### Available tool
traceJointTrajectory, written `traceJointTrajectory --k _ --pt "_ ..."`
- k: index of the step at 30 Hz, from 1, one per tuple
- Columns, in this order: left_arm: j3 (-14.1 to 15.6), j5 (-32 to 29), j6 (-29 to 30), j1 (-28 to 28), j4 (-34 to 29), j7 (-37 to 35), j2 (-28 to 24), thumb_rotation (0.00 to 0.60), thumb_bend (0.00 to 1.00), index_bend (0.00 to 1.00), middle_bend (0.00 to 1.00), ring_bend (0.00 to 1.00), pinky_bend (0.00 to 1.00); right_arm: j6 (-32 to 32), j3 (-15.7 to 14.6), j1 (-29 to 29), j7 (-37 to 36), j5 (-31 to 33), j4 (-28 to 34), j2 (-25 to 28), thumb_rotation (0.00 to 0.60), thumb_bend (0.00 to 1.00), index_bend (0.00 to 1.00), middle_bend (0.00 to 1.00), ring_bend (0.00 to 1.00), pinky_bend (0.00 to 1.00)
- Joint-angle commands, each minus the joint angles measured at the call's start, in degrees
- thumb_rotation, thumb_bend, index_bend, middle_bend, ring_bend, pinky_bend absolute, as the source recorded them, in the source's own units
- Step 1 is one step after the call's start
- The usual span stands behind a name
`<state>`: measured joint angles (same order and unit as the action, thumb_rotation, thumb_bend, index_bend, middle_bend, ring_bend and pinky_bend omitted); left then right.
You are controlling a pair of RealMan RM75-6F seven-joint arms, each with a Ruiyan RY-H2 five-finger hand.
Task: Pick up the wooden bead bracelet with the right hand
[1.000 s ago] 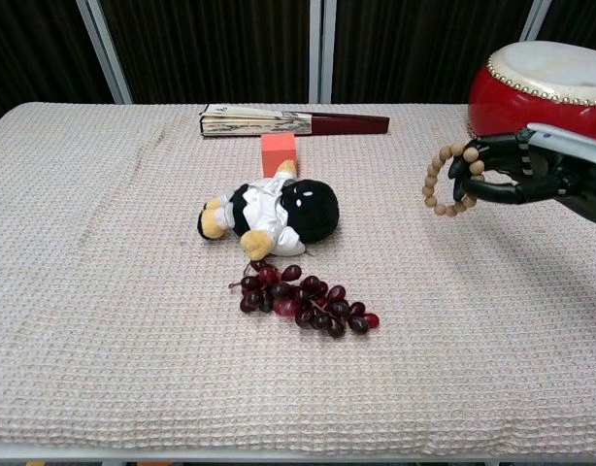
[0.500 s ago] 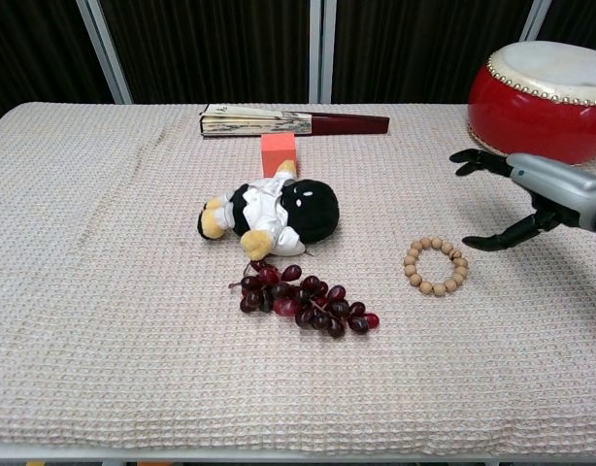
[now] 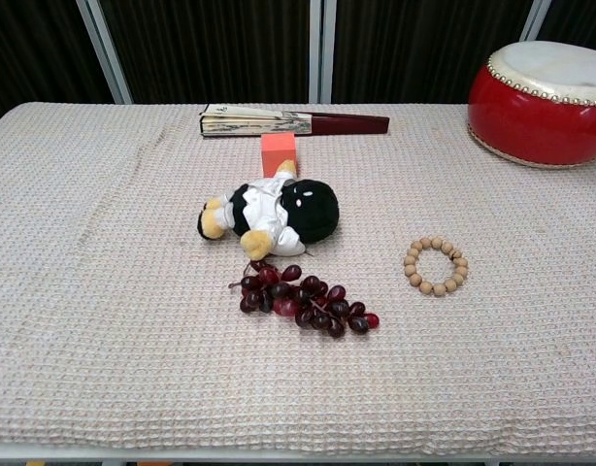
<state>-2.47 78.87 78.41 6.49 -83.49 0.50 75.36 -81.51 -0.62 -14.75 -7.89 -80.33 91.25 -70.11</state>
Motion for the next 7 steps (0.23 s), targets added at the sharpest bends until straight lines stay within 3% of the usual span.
traceJointTrajectory --k 1,7 --pt "-0.23 0.14 0.78 -0.21 0.19 1.0 0.64 0.6 0.0 0.26 0.16 0.11 0.05 -5.13 -2.04 4.24 0.66 -3.46 2.41 2.17 0.453 0.16 0.0 0.0 0.0 0.0" --pt "-1.32 0.88 4.71 -1.02 1.86 2.42 2.43 0.6 0.0 0.26 0.16 0.11 0.05 -9.14 -2.35 7.18 0.95 -6.69 3.06 2.56 0.452 0.16 0.0 0.0 0.0 0.0"
